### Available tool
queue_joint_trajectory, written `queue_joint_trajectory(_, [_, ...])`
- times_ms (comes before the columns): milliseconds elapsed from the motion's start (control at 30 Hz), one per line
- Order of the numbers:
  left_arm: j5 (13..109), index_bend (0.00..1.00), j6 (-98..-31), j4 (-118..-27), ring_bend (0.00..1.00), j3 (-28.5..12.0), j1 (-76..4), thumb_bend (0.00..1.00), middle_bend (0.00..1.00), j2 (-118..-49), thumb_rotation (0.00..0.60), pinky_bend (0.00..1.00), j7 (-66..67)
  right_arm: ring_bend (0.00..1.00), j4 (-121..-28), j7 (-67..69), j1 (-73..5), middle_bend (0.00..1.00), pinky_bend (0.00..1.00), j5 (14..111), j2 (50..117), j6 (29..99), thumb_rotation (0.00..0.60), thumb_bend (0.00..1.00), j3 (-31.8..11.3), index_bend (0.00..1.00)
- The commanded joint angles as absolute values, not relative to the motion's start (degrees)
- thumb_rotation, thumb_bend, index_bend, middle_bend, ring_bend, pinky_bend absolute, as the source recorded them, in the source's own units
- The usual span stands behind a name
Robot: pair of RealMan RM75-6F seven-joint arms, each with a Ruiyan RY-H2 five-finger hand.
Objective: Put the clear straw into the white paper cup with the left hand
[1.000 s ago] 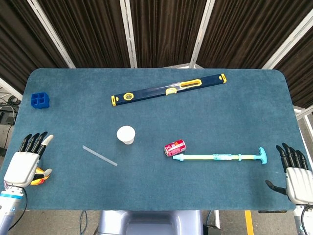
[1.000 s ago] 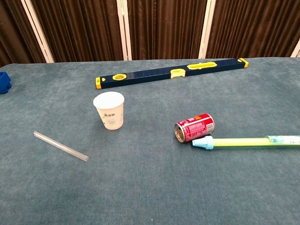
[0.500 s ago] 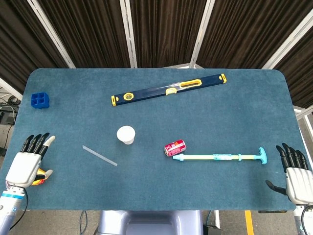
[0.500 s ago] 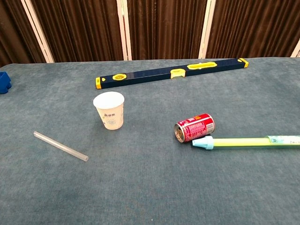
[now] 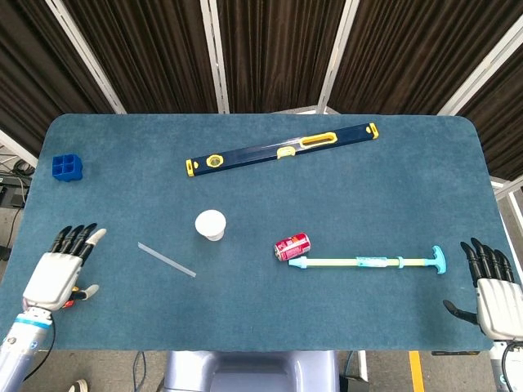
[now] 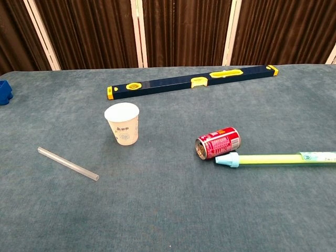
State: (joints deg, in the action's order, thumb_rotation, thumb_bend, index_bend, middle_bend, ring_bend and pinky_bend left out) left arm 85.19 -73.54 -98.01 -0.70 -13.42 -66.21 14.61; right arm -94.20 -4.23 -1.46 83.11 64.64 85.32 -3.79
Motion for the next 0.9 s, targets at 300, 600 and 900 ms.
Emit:
queue_joint_trajectory(300, [80.2,0.03,-64.4,-100.3,0.0,-4.3,-20.7,0.0,0.0,-68.2,0.6,0.0,21.1,0.0,-94.2,-4.1,-1.5,0.0,0.0,83.1,64.5,85.3,0.6,0.08,-3.8,0.0])
queue_joint_trajectory(600, [75.2,0.39,-58.5,-101.2,0.47,-6.3,-25.6,0.12,0.47,-71.3,0.6,0.5,24.5,0.0,-94.2,-3.7,-1.5,0.0,0.0,83.1,64.4,85.1,0.6,0.08,-3.8,0.0])
queue_joint_trajectory(900, [68.2,0.56,-53.2,-100.1,0.87,-7.6,-30.8,0.13,0.96,-74.5,0.6,0.76,30.3,0.0,-94.1,-3.2,-1.5,0.0,0.0,83.2,64.3,85.0,0.6,0.08,-3.7,0.0])
